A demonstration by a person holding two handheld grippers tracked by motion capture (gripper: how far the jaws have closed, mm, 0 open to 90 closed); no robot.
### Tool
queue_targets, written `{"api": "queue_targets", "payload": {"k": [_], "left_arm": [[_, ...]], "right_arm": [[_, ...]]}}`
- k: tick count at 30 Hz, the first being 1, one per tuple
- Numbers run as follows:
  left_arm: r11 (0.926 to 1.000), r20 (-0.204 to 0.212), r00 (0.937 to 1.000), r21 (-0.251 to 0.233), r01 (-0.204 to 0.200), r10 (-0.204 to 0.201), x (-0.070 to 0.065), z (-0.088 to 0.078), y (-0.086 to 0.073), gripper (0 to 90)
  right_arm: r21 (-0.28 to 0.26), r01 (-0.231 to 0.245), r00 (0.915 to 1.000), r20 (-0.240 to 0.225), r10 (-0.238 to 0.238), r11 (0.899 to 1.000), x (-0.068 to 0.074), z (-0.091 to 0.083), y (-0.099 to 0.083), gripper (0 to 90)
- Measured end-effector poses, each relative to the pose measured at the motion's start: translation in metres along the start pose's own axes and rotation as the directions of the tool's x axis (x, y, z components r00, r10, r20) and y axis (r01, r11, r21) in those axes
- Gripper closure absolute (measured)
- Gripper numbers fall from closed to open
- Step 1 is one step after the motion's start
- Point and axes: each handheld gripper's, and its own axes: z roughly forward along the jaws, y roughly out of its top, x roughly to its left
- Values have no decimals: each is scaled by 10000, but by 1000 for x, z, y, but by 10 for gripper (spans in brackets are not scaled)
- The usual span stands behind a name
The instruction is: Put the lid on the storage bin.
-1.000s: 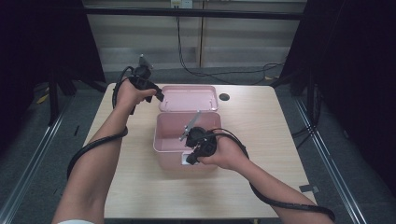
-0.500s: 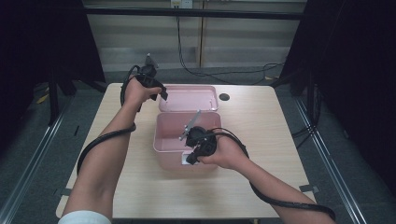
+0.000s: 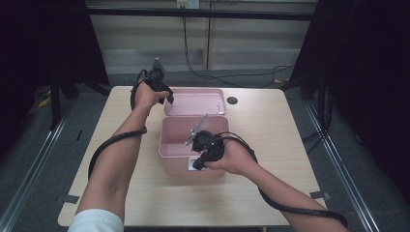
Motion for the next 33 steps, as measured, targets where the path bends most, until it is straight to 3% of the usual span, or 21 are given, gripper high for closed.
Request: {"api": "queue_targets", "payload": {"k": [17, 23, 33], "left_arm": [[9994, -273, 9992, -190, 300, -305, -1, 19, 12, 585], [9987, -154, 9988, -185, 465, -468, 0, 24, 12, 658], [9980, -421, 9976, -334, 535, -549, 1, 26, 10, 757]], "right_arm": [[50, 37, 10000, -79, -36, 10000, -2, 0, 1, 891], [13, 53, 9999, -119, -53, 10000, -2, 0, 0, 891], [3, 46, 9999, -97, -46, 10000, -2, 0, 0, 892]]}}
